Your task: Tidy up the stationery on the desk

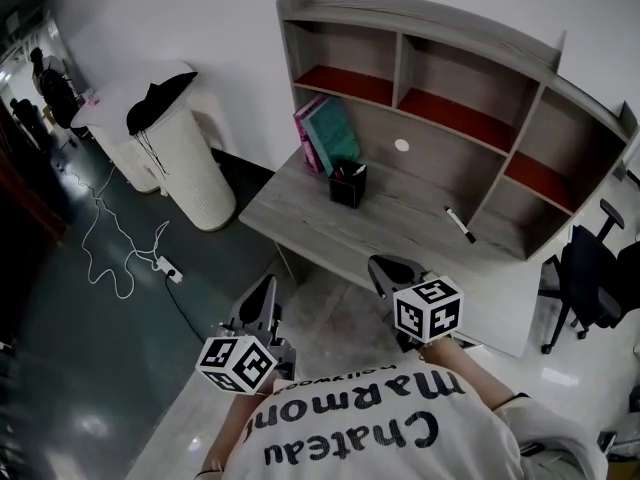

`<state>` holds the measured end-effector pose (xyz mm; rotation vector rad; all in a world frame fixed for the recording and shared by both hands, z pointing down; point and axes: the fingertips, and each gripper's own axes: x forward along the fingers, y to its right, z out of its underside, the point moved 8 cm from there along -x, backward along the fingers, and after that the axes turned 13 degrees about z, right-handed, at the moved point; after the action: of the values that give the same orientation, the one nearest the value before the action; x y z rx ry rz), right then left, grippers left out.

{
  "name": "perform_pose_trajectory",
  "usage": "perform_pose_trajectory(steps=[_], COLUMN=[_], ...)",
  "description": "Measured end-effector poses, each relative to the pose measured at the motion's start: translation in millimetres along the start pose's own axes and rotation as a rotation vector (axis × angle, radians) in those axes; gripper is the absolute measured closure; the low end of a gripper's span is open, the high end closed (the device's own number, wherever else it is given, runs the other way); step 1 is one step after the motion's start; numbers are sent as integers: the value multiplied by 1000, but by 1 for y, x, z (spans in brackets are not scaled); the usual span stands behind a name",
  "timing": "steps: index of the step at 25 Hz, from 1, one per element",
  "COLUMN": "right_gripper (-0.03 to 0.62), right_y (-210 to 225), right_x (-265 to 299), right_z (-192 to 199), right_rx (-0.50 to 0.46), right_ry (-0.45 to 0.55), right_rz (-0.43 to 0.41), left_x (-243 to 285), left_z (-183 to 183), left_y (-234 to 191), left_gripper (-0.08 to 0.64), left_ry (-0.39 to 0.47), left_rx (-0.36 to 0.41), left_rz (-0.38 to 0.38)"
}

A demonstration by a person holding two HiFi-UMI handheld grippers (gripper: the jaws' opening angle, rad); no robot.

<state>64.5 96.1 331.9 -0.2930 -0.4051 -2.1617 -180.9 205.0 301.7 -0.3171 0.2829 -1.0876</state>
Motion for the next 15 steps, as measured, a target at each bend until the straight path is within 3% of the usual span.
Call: perform_pose_trajectory(steps=[8,15], right_gripper=[580,580], right_y=[9,19], right_x=[4,-6], right_z=[2,21], right_rx=[65,79], right_ry=[12,-34], right_rz=[76,124], left_x=[4,17], left_z=[0,17], left_y=[-18,-21], left_gripper=[545,545], left_ry=[-14,-59], left_rx=[-9,-62], left_rz=[50,70])
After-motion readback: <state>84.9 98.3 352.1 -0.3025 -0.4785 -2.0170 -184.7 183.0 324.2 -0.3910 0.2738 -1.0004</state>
